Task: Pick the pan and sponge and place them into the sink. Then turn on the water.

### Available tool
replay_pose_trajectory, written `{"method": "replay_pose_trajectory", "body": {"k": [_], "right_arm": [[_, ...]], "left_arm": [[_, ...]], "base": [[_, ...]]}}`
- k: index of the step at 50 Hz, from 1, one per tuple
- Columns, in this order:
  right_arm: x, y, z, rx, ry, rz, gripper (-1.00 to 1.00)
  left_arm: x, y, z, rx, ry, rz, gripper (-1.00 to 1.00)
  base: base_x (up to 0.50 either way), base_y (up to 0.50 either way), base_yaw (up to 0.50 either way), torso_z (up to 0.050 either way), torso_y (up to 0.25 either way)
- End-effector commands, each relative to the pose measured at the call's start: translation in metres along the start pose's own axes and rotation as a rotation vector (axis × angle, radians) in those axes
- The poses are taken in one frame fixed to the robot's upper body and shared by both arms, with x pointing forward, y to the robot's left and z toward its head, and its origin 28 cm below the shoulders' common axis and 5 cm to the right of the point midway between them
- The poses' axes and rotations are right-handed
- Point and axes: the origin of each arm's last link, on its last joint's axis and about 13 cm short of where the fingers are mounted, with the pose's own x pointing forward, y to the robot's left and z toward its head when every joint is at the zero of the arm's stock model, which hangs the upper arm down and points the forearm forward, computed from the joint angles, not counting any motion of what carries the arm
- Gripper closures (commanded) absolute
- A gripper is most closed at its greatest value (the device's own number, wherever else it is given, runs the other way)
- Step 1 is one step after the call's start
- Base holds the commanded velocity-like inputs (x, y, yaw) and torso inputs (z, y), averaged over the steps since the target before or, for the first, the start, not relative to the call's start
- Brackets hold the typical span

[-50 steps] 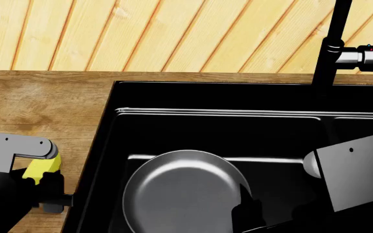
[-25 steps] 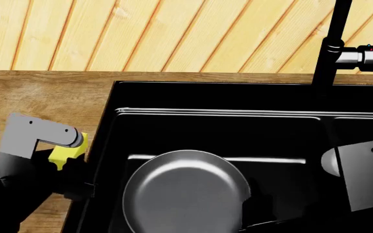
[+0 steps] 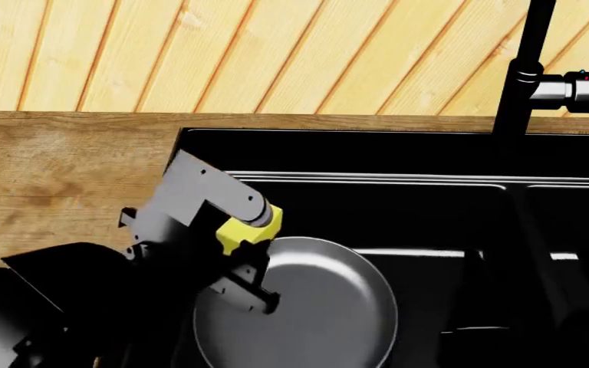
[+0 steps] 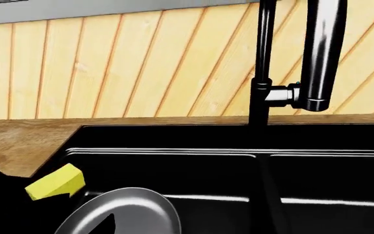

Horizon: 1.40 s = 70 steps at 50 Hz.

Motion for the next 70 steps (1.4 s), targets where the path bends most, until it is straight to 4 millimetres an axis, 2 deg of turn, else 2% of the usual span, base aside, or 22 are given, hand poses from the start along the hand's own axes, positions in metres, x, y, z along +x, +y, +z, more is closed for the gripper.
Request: {"method": "replay_pose_trajectory", "body": {"k": [1,7,12,25,31,32,41,45,50,59,63,70], "right_arm": [[-0.015,-0.001,0.003,0.004,-0.031,-0.034,-1.0],[-0.017,0.0,0.006,0.0,-0.045,-0.035,-1.0],[-0.018,0.0,0.004,0.0,-0.048,-0.035,-1.0],[-0.016,0.0,-0.003,0.015,-0.041,-0.029,-1.0],[-0.014,0.0,-0.005,0.02,-0.036,-0.024,-1.0],[-0.014,0.0,-0.006,0.021,-0.037,-0.023,-1.0],[-0.012,0.001,-0.006,0.028,-0.038,-0.015,-1.0],[-0.01,0.001,-0.007,0.03,-0.036,-0.015,-1.0],[-0.008,0.0,-0.007,0.03,-0.059,-0.025,-1.0],[-0.001,0.001,-0.007,-0.006,-0.075,-0.054,-1.0],[0.0,0.001,-0.006,0.013,-0.092,-0.058,-1.0],[0.007,0.002,-0.009,-0.023,-0.103,-0.079,-1.0]], "left_arm": [[0.038,-0.013,-0.003,0.08,0.08,-0.079,1.0],[0.052,-0.013,-0.018,0.097,0.128,-0.083,1.0],[0.059,-0.023,-0.028,0.107,0.16,-0.081,1.0],[0.06,-0.031,-0.041,0.1,0.206,-0.078,1.0],[0.06,-0.032,-0.036,0.097,0.2,-0.073,1.0],[0.059,-0.032,-0.035,0.097,0.2,-0.073,-1.0],[0.058,-0.034,-0.024,0.084,0.177,-0.083,-1.0],[0.048,-0.03,-0.016,0.067,0.139,-0.08,-1.0],[0.017,-0.012,0.0,-0.011,0.037,-0.033,-1.0],[-0.038,-0.012,0.008,-0.064,-0.103,0.07,-1.0],[-0.055,-0.011,0.008,-0.079,-0.141,0.109,-1.0],[-0.087,0.003,0.0,-0.134,-0.199,0.221,-1.0]], "base": [[0.0,0.0,0.0,0.0,0.0],[0.0,0.0,0.0,0.0,0.0],[0.0,0.0,0.0,0.0,0.0],[0.0,0.0,0.0,0.0,0.0],[0.0,0.0,0.0,0.0,0.0],[0.0,0.0,0.0,0.0,0.0],[0.0,0.0,0.0,0.0,0.0],[0.0,0.0,0.0,0.0,0.0],[0.0,0.0,0.0,0.0,0.0],[0.0,0.0,0.0,0.0,0.0],[0.0,0.0,0.0,0.0,0.0],[0.0,0.0,0.0,0.0,0.0]]}}
